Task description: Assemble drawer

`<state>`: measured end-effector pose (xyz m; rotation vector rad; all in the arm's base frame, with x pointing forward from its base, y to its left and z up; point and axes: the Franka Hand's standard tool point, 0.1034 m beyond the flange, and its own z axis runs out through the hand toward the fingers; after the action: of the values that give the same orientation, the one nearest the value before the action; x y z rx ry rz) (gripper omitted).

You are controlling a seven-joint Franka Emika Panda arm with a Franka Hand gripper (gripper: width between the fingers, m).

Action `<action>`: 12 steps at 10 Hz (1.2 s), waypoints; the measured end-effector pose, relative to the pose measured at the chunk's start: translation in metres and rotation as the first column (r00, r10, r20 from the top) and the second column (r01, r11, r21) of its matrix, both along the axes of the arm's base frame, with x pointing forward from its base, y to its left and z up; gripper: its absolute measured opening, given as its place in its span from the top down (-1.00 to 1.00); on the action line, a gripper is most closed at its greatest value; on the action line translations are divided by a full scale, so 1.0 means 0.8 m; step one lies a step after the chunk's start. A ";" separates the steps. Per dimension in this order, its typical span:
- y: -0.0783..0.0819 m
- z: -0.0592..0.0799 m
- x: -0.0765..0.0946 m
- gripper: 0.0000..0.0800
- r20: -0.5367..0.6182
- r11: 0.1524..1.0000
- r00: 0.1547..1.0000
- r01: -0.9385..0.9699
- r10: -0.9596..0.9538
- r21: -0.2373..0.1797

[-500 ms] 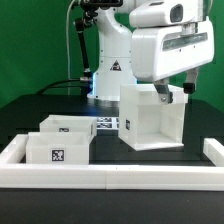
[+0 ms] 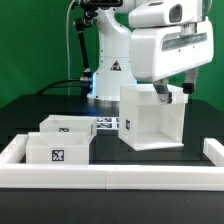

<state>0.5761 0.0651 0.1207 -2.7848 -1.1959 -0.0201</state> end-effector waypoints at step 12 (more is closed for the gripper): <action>0.010 0.017 -0.107 -0.62 -0.039 0.900 0.899 0.433 -0.435 -0.059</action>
Offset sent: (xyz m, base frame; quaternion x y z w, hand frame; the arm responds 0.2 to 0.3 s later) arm -0.0402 -0.0057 0.0085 -0.0177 -0.0171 0.1664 0.9857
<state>0.4907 0.0733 0.1345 -3.0121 -0.5460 0.0443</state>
